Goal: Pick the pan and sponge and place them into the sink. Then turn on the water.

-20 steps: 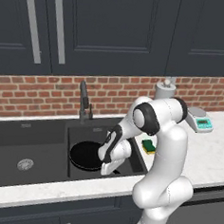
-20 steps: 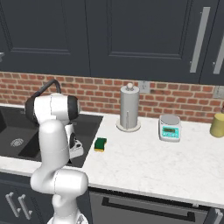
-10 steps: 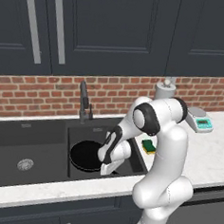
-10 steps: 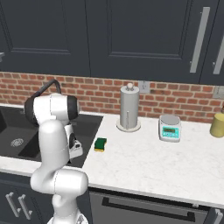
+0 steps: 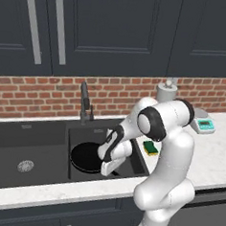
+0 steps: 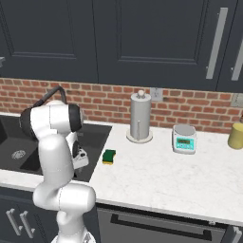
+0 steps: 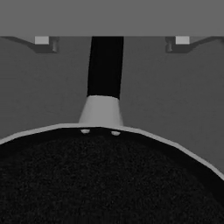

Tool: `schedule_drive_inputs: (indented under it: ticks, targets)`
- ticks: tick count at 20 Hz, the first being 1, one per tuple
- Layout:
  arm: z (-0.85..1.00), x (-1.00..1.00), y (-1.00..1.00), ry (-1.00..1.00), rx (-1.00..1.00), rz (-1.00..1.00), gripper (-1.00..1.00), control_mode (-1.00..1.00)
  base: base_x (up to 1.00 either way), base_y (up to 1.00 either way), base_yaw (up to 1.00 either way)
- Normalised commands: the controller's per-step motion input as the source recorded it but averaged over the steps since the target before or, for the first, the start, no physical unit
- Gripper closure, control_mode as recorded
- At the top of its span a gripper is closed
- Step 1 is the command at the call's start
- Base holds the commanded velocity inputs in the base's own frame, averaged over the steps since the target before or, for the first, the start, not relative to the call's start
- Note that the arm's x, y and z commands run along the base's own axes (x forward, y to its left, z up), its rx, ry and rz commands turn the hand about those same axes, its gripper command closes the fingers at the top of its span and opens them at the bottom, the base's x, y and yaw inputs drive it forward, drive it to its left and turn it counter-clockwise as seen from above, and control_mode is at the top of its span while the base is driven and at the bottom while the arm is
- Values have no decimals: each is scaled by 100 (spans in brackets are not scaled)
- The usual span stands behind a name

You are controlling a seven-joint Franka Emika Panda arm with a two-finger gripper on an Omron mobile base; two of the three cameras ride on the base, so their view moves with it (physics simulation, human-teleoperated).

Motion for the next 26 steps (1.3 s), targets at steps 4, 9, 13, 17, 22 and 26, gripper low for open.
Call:
schedule_drive_inputs:
  ticks: [4,9,13,17,22,26]
  targets:
    - [73,-1,0,-5,1,0,-100,-100,0,0,0]
    - [83,0,-1,-7,2,0,-100,-100,0,0,0]
    - [82,-8,-16,-5,5,-2,-100,-100,0,0,0]
    - [76,-9,-22,-9,7,-2,-100,-100,0,0,0]
    - [77,-16,-21,-13,7,-2,-100,-100,0,0,0]
    - [72,-19,-16,-15,4,-5,-100,-100,0,0,0]
